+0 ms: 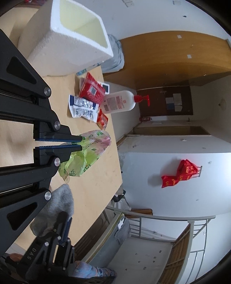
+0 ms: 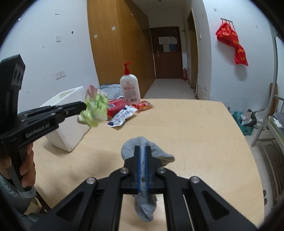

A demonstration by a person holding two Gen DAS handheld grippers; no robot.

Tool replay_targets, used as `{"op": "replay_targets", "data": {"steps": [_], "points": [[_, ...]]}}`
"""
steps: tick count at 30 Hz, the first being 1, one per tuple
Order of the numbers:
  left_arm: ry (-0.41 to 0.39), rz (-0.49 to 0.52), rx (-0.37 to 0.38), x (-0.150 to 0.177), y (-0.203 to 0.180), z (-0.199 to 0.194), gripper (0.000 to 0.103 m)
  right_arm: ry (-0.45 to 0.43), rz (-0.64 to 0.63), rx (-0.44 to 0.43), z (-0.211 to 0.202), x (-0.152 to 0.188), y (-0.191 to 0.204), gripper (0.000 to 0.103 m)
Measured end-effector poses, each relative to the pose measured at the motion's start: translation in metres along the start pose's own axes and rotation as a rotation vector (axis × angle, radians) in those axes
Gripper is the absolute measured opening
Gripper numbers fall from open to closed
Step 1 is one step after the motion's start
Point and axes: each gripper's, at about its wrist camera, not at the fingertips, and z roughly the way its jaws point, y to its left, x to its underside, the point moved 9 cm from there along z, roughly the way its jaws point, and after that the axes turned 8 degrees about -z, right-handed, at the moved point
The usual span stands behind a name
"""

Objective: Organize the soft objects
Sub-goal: 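Lift and carry the green-and-pink packet and grey sock over the foam box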

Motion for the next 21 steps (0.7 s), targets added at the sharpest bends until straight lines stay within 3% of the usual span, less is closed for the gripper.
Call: {"op": "replay_targets", "data": {"steps": [21], "points": [[-0.092,-0.027,-0.055,0.006,0.033,-0.084,0.003,-0.108,-0.064,-0.034,-0.033,-0.024,0.060,0.006]]}}
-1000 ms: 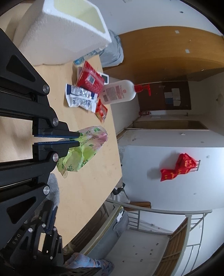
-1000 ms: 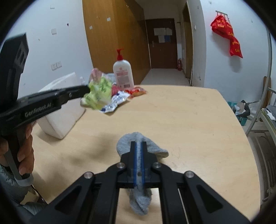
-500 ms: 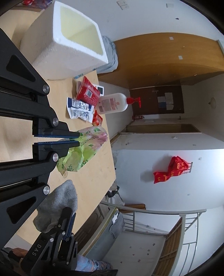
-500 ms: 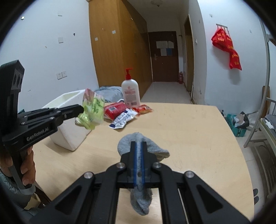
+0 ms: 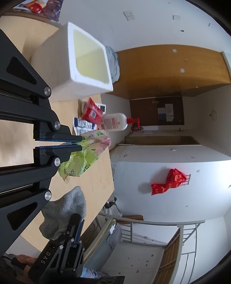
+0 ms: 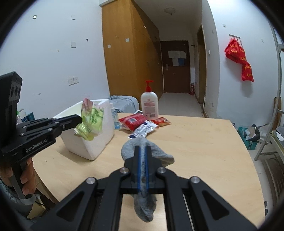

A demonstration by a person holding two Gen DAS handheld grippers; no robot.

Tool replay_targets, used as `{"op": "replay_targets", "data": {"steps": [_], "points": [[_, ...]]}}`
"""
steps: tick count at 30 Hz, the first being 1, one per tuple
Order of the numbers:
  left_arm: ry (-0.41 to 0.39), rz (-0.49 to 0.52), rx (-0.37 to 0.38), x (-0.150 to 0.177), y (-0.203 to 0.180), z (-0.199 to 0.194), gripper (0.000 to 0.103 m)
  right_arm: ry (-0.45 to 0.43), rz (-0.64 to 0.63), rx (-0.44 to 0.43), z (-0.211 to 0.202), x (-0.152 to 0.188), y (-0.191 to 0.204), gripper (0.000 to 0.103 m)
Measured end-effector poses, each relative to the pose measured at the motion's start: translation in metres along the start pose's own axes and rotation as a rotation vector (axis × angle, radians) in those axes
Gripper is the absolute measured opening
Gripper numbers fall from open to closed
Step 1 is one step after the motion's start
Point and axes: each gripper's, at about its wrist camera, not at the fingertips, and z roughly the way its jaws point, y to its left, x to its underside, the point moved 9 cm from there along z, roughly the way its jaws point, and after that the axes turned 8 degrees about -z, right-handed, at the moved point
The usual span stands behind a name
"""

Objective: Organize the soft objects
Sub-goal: 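Lift and carry the green-and-pink packet and grey sock over the foam box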

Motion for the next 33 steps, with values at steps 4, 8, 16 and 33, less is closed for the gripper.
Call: {"op": "replay_targets", "data": {"steps": [4,8,16,33], "points": [[-0.011,-0.005,-0.022,0.004,0.014,-0.015,0.003,-0.012,-0.014,-0.013,-0.001,-0.004,0.015,0.006],[-0.023,-0.013,-0.041,0.007,0.028,-0.029,0.003,-0.026,-0.032,-0.029,-0.003,-0.009,0.031,0.006],[-0.057,-0.038,-0.086,0.011,0.056,-0.062,0.003,-0.055,-0.073,-0.075,-0.006,-0.021,0.067,0.006],[-0.125,-0.116,-0.244,0.028,0.120,-0.131,0.003,-0.102,-0.181,-0.254,0.003,-0.040,0.151,0.006]]}}
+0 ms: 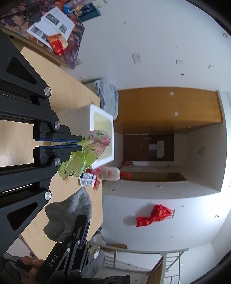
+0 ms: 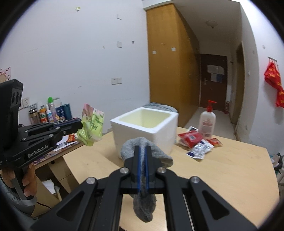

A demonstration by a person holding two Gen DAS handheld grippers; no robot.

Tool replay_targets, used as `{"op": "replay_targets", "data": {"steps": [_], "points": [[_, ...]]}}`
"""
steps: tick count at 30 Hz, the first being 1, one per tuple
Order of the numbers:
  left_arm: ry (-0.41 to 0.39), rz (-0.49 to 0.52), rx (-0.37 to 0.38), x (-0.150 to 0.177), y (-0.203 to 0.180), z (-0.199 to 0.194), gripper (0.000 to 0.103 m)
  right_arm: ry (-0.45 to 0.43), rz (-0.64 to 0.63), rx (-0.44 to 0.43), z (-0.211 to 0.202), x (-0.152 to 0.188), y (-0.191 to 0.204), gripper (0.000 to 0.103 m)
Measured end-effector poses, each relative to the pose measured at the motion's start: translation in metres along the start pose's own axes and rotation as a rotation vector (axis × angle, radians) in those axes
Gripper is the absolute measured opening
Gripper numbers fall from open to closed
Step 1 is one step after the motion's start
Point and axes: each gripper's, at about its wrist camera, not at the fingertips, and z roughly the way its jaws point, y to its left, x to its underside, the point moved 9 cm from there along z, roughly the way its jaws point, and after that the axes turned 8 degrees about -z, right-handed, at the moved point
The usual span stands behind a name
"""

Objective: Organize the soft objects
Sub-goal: 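Lift and carry the green-and-pink packet and grey sock over the foam box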

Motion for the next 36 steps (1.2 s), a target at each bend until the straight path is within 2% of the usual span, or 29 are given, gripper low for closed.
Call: {"op": "replay_targets", "data": {"steps": [9,16,36], "points": [[-0.030,-0.037,-0.076,-0.001,0.036,-0.020,0.003,-0.010,-0.058,-0.077,0.016,-0.013,0.033,0.006],[-0.031,-0.066,-0.117,0.003,0.055,-0.026,0.003,-0.007,-0.070,-0.102,0.023,-0.014,0.045,0.006],[-0.024,-0.079,-0.109,-0.003,0.058,-0.014,0.003,-0.004,-0.077,-0.084,0.027,-0.023,0.037,0.006]]}}
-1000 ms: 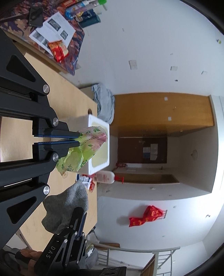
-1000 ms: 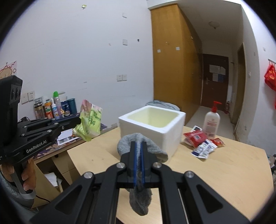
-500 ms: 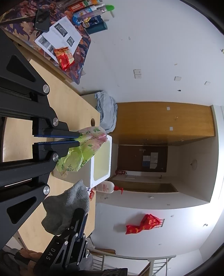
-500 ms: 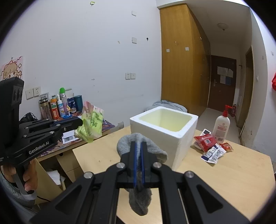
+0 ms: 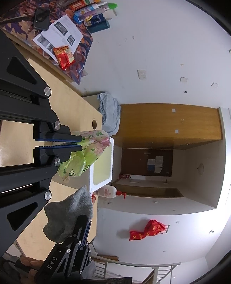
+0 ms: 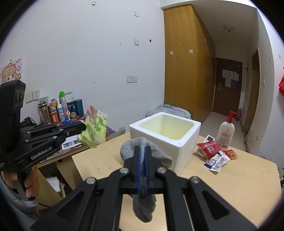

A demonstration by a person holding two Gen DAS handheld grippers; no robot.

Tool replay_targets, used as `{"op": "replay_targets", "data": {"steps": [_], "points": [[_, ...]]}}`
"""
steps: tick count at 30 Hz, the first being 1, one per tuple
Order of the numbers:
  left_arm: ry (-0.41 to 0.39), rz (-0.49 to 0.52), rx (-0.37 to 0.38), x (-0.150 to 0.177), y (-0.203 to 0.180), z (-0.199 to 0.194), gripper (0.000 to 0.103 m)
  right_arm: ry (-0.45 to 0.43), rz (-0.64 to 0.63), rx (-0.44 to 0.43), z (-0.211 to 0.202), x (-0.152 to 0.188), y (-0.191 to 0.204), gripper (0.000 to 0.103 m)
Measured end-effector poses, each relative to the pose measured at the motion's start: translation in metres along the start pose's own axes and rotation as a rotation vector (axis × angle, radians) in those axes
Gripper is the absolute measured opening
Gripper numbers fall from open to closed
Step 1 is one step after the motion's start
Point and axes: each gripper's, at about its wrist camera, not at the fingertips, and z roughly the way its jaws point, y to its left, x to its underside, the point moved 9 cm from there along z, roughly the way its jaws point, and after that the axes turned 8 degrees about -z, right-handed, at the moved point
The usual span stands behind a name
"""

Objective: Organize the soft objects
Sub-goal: 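Lift and carry the green-and-pink packet and grey sock over the foam box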

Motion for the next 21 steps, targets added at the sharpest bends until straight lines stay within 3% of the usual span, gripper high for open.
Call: {"op": "replay_targets", "data": {"steps": [21], "points": [[-0.026,0.021,0.022,-0.041,-0.010,0.032,0.003,-0.036,-0.011,0.037,0.014,-0.043,-0.033,0.006]]}}
